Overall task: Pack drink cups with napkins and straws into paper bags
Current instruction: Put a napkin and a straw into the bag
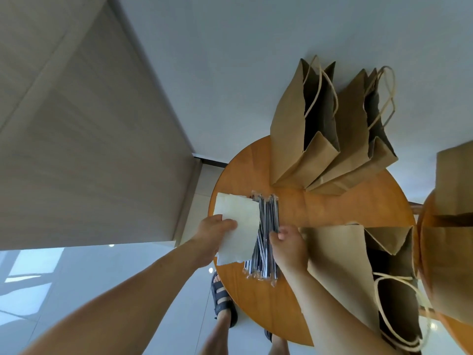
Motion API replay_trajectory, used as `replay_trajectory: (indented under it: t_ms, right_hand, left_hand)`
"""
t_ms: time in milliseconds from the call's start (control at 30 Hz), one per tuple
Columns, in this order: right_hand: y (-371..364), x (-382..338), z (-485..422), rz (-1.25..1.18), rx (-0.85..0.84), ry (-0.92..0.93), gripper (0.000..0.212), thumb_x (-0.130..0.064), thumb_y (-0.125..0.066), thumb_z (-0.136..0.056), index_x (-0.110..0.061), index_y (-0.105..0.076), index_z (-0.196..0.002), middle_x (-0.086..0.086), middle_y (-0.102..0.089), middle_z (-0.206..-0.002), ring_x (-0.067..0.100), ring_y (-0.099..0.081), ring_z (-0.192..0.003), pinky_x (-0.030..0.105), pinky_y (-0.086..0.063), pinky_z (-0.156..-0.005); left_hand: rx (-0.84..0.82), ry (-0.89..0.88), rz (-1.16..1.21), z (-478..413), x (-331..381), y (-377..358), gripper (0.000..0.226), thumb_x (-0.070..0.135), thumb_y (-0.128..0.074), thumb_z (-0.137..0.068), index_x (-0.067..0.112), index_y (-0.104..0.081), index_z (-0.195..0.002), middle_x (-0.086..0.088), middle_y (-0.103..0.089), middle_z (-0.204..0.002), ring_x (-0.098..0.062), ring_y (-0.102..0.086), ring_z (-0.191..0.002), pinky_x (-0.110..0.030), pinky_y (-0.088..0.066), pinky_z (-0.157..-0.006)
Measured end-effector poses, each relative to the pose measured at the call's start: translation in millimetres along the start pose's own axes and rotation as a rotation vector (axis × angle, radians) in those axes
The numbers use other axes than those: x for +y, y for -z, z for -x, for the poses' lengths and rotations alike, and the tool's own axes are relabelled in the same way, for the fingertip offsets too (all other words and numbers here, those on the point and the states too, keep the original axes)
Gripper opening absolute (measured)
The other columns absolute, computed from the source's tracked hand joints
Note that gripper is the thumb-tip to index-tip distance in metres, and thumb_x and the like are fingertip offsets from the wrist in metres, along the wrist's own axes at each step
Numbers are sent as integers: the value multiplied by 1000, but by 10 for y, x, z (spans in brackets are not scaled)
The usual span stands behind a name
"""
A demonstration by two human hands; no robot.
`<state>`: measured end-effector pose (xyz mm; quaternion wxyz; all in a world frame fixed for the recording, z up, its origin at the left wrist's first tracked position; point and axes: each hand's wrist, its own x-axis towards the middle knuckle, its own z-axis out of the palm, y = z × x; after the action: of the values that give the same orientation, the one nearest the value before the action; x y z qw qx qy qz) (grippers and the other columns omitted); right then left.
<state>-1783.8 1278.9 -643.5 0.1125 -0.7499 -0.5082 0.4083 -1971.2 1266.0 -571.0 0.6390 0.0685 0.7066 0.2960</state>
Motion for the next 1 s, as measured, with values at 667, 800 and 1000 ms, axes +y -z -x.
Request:
replay_trajectory:
  t_ms: [667,800,1000]
  right_hand:
    - [83,-170,-5,176,12,-17,6,-29,-59,-90,-24,-57,-89,-8,-60,-67,11,-57,-61,26,-46,-53]
    - [380,-499,258,-92,24,154,5,-23,-63,-91,-25,-64,-95,-7,-69,-79,12,-65,-74,32,-55,-67]
    - [877,-1024,726,-361,-68,335,19,-19,-70,-89,-35,-62,-83,-17,-68,-78,-1,-64,-76,9,-49,-63]
  left_hand:
    - [110,-153,-272,80,72,-99,18,25,-60,-96,18,-61,-113,-6,-63,-111,-29,-60,-102,-43,-53,-91]
    - [91,-245,-262,284,313,-170,18,23,-55,-98,20,-61,-115,-6,-65,-111,-28,-61,-100,-43,-54,-90]
    - [-8,-311,-136,796,665,-369,21,8,-54,-93,14,-68,-108,-15,-71,-106,-36,-67,-100,-54,-54,-91]
